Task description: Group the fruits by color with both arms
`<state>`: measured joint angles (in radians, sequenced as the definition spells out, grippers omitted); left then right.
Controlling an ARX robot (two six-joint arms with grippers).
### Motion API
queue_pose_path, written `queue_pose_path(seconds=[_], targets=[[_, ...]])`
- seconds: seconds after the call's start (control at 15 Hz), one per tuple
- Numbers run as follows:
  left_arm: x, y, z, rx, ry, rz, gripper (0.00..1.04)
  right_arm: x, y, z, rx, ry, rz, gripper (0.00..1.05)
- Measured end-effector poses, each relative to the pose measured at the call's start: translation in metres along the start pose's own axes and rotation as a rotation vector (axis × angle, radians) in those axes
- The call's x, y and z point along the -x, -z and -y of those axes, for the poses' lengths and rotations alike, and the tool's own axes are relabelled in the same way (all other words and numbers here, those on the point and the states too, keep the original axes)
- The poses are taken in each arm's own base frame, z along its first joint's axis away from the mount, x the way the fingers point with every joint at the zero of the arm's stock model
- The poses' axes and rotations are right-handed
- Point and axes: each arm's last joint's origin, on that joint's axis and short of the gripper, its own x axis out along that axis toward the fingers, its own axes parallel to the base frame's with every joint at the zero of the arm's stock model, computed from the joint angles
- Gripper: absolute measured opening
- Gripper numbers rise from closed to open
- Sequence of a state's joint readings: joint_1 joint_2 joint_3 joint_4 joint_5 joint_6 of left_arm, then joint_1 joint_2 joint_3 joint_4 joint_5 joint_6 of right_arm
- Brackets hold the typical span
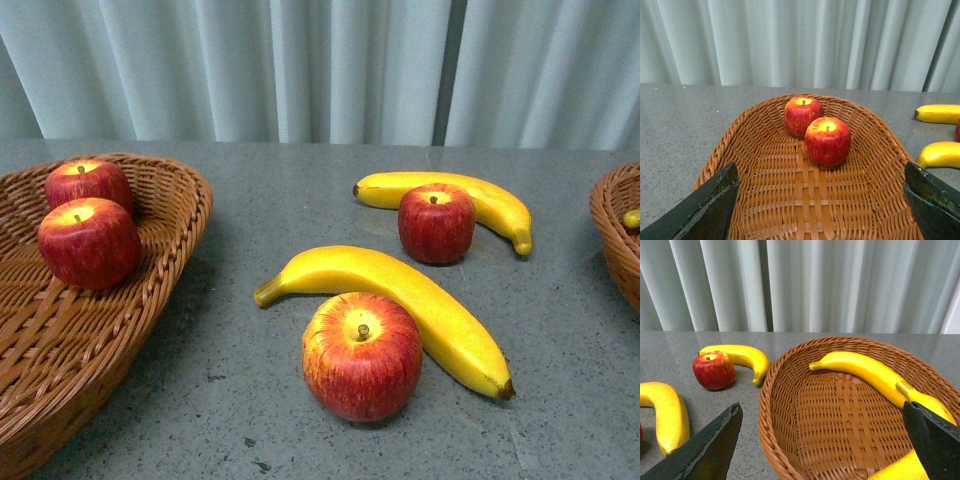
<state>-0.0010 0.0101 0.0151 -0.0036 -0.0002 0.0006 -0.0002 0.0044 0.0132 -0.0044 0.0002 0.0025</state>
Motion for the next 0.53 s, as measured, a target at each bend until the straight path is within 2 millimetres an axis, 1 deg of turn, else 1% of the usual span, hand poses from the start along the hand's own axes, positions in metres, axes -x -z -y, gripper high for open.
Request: queue_pose_path(seconds=[0.53], targets=[[0.0, 0.0, 0.0, 0.0, 0.0, 0.0, 0.98, 0.0, 0.0, 0.0, 0.0, 0.0, 0.0, 0.98]])
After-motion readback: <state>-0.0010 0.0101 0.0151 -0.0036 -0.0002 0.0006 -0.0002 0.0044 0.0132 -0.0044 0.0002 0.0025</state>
